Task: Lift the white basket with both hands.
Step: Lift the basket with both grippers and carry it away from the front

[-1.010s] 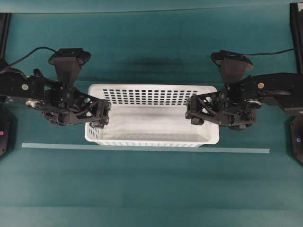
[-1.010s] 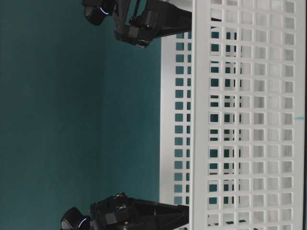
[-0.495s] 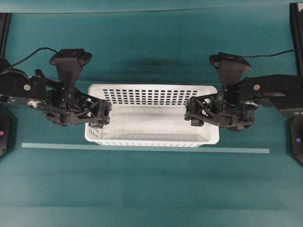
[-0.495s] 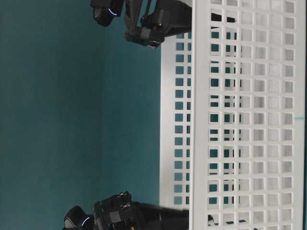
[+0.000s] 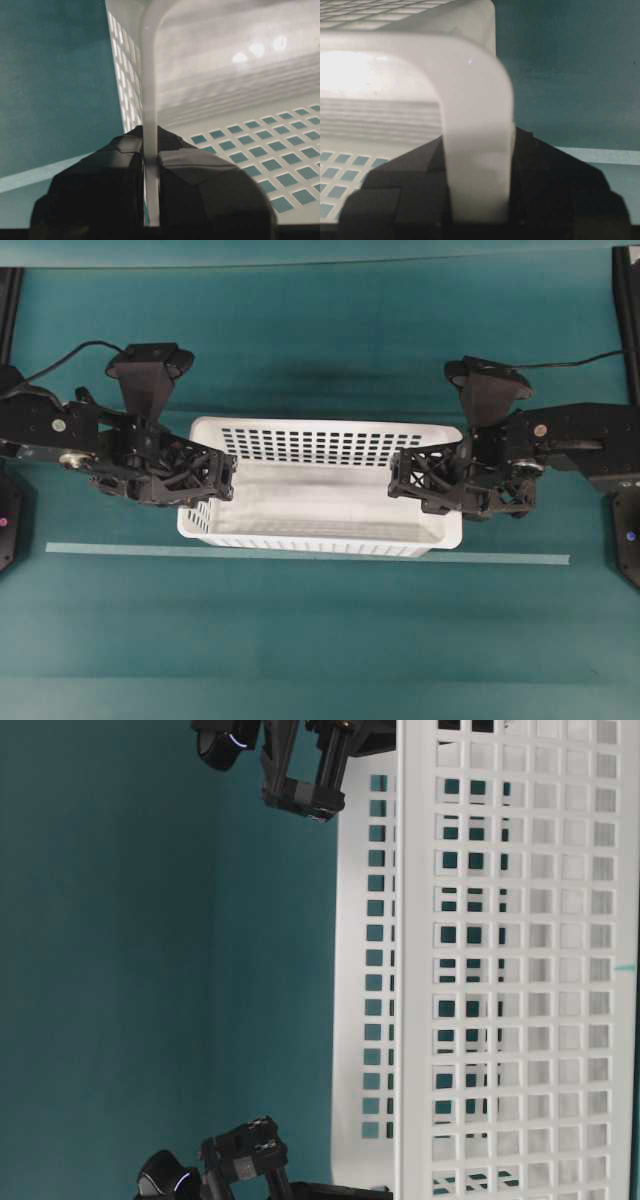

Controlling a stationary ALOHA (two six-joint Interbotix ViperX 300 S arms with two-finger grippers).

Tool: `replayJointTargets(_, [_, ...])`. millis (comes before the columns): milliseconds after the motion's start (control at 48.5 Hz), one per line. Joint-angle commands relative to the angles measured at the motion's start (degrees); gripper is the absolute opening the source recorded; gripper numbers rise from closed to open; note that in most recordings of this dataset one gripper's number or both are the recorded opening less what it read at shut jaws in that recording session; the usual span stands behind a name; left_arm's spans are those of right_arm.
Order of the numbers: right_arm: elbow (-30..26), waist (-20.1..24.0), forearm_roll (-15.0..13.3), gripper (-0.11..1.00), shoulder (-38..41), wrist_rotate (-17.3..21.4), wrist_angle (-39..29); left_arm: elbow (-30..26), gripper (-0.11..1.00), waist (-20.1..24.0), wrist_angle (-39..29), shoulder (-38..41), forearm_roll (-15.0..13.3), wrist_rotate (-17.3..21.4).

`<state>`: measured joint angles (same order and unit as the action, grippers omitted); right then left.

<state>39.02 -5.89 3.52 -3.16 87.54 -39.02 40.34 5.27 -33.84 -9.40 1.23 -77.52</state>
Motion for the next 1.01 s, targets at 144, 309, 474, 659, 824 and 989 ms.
replayJointTargets(144, [-0.2, -0.5, 0.1, 0.22, 1.6, 0.4, 0.4, -0.7, 0.01, -0.4, 0.6, 1.3, 0.1, 0.2])
replayJointTargets(309, [-0.4, -1.2, 0.1, 0.22, 1.6, -0.5, 0.2, -0.9, 0.01, -0.5, 0.5, 1.2, 0.3, 0.1])
replayJointTargets(474, [-2.4, -1.3, 0.2, 0.22, 0.7, -1.4, -1.1, -2.1, 0.01, -0.6, -0.6, 0.3, 0.1, 0.2])
replayJointTargets(659, [-6.2, -1.5, 0.2, 0.22, -1.1, -1.7, -7.9, -4.7, -0.01, -0.8, -5.7, -2.2, 0.3, 0.5])
replayJointTargets(824, [-8.5, -1.4, 0.2, 0.22, -2.4, -1.7, -11.6, -7.6, -0.02, -0.8, -9.9, -4.8, 0.1, 0.6])
replayJointTargets(989, [-10.6, -1.6, 0.2, 0.22, -5.0, -1.7, -14.2, -10.6, -0.02, -0.8, -13.9, -6.9, 0.1, 0.6])
